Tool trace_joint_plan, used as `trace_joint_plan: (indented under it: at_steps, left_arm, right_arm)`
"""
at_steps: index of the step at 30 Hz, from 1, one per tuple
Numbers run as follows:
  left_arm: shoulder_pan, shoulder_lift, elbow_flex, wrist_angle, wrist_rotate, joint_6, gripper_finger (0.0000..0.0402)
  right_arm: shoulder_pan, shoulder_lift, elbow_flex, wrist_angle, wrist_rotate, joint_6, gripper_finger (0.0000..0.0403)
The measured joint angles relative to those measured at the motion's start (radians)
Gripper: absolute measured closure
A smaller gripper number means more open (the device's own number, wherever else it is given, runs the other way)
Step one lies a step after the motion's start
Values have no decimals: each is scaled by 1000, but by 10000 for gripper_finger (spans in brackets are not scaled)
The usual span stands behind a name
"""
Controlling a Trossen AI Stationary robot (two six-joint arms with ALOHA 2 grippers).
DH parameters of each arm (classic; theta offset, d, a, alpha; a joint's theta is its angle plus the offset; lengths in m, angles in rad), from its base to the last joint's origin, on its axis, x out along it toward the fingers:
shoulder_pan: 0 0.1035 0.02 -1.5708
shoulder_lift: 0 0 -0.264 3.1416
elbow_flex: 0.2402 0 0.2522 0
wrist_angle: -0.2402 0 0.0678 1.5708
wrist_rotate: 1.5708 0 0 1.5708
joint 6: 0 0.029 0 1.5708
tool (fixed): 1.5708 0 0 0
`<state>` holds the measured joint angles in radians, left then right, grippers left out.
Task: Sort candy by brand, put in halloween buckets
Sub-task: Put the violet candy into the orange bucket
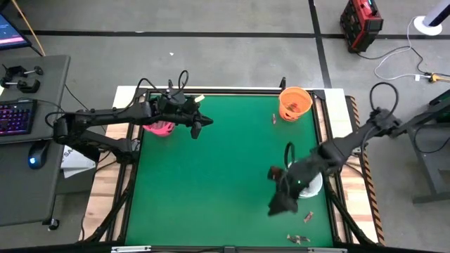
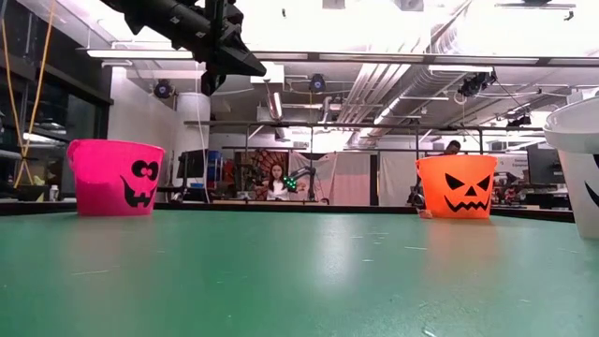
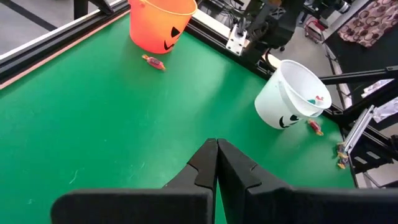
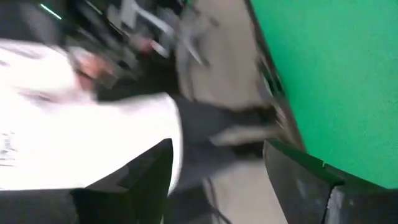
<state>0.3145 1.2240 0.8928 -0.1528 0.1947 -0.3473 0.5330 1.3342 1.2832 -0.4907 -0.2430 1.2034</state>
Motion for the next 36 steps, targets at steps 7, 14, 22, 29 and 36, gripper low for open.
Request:
trace_joint_plan:
  at_steps: [7,14,22,29,36]
  left_arm:
    - [0,0,0,0,0,0,401]
    - [0,0,0,0,0,9,401]
    - [0,0,0,0,0,27,402]
    - [0,0,0,0,0,27,402]
    - [0,0,0,0,0,27,402]
  right_arm:
    - [144,231,236,-351,-68,2,160]
    - [259,442,253,-367,-261,54,160]
    - [309,597,253,-437,-337,137,160]
    - [320,609,254,-618,-221,221,160]
    - [356,608,254,-579,-88,211,160]
